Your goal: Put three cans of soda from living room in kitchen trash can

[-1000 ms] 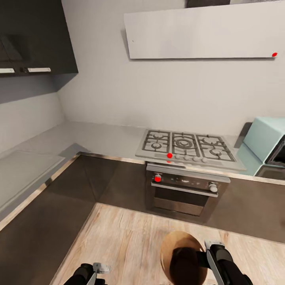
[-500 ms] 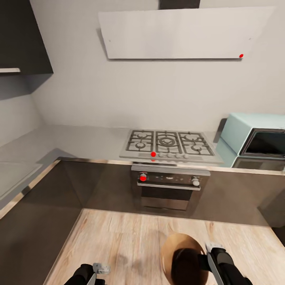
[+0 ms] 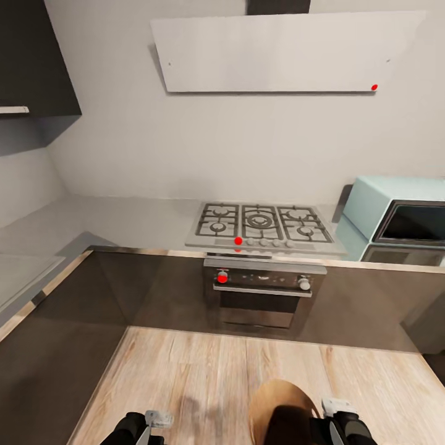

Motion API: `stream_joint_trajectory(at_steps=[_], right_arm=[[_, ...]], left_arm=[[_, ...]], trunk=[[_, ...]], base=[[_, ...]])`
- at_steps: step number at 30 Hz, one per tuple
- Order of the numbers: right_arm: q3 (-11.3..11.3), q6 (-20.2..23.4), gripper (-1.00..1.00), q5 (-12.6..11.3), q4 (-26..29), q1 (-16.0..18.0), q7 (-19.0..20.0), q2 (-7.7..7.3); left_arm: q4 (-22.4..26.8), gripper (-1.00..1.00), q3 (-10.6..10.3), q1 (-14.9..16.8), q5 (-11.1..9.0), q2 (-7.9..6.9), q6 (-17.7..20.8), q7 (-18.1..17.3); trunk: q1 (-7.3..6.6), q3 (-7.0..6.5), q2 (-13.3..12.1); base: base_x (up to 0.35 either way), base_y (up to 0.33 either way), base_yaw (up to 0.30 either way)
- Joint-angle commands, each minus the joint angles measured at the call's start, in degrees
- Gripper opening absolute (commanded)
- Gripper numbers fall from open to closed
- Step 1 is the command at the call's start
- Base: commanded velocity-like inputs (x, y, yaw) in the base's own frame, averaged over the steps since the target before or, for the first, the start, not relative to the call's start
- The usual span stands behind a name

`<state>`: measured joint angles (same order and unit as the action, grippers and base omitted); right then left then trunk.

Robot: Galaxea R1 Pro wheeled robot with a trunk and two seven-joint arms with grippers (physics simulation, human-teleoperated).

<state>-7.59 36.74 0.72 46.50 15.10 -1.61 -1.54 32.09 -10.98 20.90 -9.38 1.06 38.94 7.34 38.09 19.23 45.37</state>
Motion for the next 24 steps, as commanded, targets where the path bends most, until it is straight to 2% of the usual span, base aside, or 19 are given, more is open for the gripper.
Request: stream_joint_trajectory(at_steps=[1,6,24], right_arm=[[-0.04,-0.67,-1.00,-0.51,-0.58,0.03,0.55,-0.06],[-0.05,-3.13,-1.00,-0.63,-3.30,0.02,1.03,-0.49],[0.06,-4.42,-1.00,-0.80,-6.02,0.00,1.25,-0.65]], left_arm=[[-0.01,1.00,0.00,0.00,-0.01,0.00,-0.01,0.01],[-0.01,1.00,0.00,0.01,0.01,0.00,0.00,-0.01],[-0.01,1.00,0.00,-0.07,-0.03,-0.02,-0.11,-0.31]], trunk=[[0.00,-0.01,0.01],[0.00,-0.01,0.01],[0.00,0.22,0.01]], base=[[0.000,0.000,-0.075],[0.000,0.000,-0.196],[0.000,0.000,-0.277]])
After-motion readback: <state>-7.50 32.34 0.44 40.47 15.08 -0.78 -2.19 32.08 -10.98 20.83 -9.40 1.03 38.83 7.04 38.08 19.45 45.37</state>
